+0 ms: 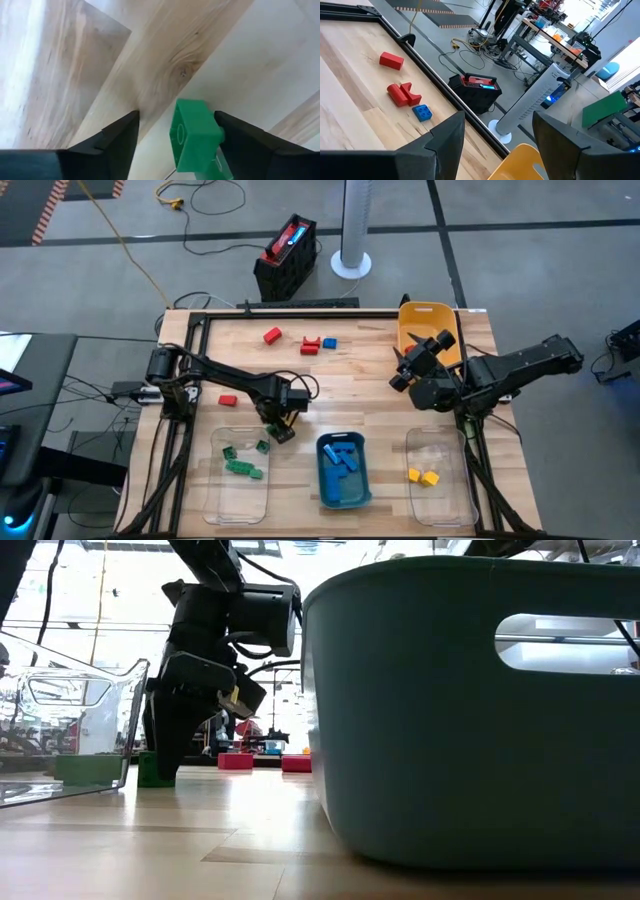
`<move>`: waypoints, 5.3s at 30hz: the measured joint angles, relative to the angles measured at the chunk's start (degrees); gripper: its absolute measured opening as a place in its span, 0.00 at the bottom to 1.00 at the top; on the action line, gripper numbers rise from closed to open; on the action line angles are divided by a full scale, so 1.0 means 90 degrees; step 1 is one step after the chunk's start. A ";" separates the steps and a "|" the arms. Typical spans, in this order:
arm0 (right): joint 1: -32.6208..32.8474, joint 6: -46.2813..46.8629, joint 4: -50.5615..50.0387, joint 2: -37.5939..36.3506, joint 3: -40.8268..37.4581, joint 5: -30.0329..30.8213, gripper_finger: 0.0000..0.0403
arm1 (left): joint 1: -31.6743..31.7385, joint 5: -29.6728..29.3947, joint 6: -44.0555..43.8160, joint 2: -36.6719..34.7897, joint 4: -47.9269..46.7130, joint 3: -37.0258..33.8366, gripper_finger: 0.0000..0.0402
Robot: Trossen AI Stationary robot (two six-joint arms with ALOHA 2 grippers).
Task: Sort blocks
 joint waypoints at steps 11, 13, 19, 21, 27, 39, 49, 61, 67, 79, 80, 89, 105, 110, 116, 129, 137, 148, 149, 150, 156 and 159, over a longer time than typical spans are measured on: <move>0.0000 0.0002 -0.0002 0.0000 0.0002 0.0000 0.61 | 0.0033 0.0002 0.0091 0.0000 0.0010 0.0000 0.34; 0.0000 0.0002 -0.0002 0.0000 0.0002 0.0000 0.61 | 0.0103 0.0030 0.0088 0.0000 -0.0019 0.0015 0.29; 0.0000 0.0005 -0.0005 0.0000 0.0002 0.0000 0.61 | 0.0454 0.0072 0.0444 0.0000 -0.0475 0.0706 0.22; 0.0000 0.0007 -0.0007 0.0000 0.0002 0.0000 0.61 | 0.0516 0.0029 0.0630 0.0000 -0.0755 0.1077 0.22; -0.0013 0.0012 -0.0070 0.0003 -0.0053 0.0000 0.61 | 0.0481 -0.0036 0.1024 0.0000 -0.2037 0.2566 0.26; -0.0041 0.0129 -0.0068 0.0002 -0.0053 -0.0002 0.61 | -0.1431 0.0455 -0.0174 -0.0010 -0.3754 0.4286 0.25; -0.0041 0.0129 0.0047 0.0002 -0.0053 -0.0009 0.61 | -0.2772 -0.0110 -0.1115 -0.0024 -0.4214 0.3249 0.26; -0.0041 0.0129 0.0085 0.0002 -0.0053 -0.0039 0.61 | -0.3018 0.0431 -0.1222 -0.0022 -0.3011 0.1471 0.26; -0.0041 0.0126 0.0083 0.0002 -0.0053 -0.0053 0.61 | -0.2988 0.0444 -0.1046 -0.0022 -0.2864 0.1356 0.37; -0.0041 0.0126 0.0091 0.0002 -0.0056 -0.0061 0.61 | -0.2552 -0.0219 -0.0282 -0.0249 -0.4195 0.2517 0.50; -0.0041 0.0126 0.0096 0.0002 -0.0056 -0.0061 0.61 | -0.2508 -0.0534 -0.0220 -0.0422 -0.4146 0.2523 0.49; -0.0042 0.0124 0.0090 0.0005 -0.0056 -0.0066 0.61 | -0.1637 -0.2097 -0.0252 -0.2123 -0.3921 0.1780 0.45; -0.0126 0.0121 0.0100 0.0007 -0.0058 -0.0066 0.61 | 0.0138 -0.2259 0.0946 -0.3901 -0.2416 -0.1227 0.44; -0.0126 0.0119 0.0114 0.0007 -0.0058 -0.0066 0.61 | 0.0349 -0.2242 0.2017 -0.3860 -0.1968 -0.1769 0.45; -0.0126 0.0121 0.0146 0.0007 -0.0058 -0.0066 0.61 | 0.0406 -0.2214 0.2734 -0.3786 -0.1647 -0.2080 0.58; -0.0126 0.0121 0.0160 0.0007 -0.0058 -0.0107 0.61 | 0.0403 -0.2388 0.5008 -0.3249 -0.1071 -0.2132 0.72; -0.0126 0.0121 0.0158 0.0013 -0.0058 -0.0219 0.61 | 0.0403 -0.2373 0.7089 -0.3230 -0.1139 -0.2132 0.72; -0.0126 0.0121 0.0160 0.0015 -0.0058 -0.0238 0.61 | 0.0391 -0.2344 0.8733 -0.3225 -0.1095 -0.2669 0.72; -0.0126 0.0121 0.0160 0.0015 -0.0058 -0.0248 0.61 | 0.0391 -0.2399 0.8639 -0.3225 -0.1021 -0.2751 0.72; -0.0126 0.0121 0.0160 0.0015 -0.0058 -0.0250 0.61 | 0.0389 -0.2467 0.8511 -0.3225 -0.0913 -0.2824 0.72; -0.0126 0.0121 0.0190 0.0015 -0.0058 -0.0258 0.61 | 0.0396 -0.2458 0.8258 -0.3228 -0.0563 -0.3113 0.72; -0.0126 0.0120 0.0221 0.0015 -0.0058 -0.0259 0.61 | 0.0439 -0.2494 0.8356 -0.3228 -0.0375 -0.3236 0.72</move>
